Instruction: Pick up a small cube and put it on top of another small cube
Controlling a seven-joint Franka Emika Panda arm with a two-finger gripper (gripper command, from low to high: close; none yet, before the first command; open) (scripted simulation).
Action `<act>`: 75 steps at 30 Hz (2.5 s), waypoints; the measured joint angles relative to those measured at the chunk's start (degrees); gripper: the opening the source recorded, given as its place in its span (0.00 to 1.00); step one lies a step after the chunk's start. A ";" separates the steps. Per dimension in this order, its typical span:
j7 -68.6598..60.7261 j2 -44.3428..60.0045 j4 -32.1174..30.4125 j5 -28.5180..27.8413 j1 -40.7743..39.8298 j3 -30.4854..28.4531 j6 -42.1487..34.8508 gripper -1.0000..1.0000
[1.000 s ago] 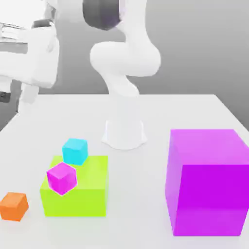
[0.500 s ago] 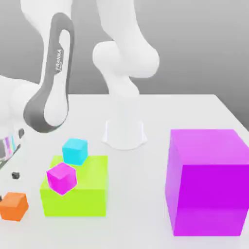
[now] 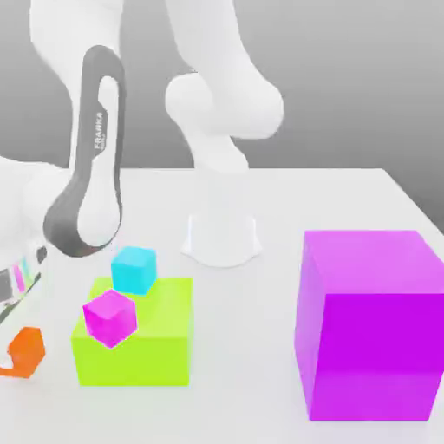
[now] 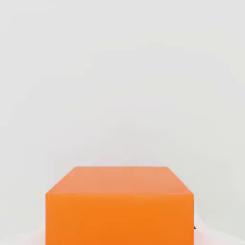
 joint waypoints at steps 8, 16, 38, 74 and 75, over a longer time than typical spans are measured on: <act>-8.17 2.88 8.85 -0.54 1.95 5.36 -10.31 0.00; -16.32 2.53 13.84 3.58 6.42 14.45 -18.44 0.00; -43.81 3.90 26.49 21.33 19.75 42.55 -36.06 0.00; -6.28 -45.29 -28.61 45.02 24.59 72.05 -9.46 0.00; -5.92 -44.62 -28.56 44.52 23.23 73.30 -8.57 0.00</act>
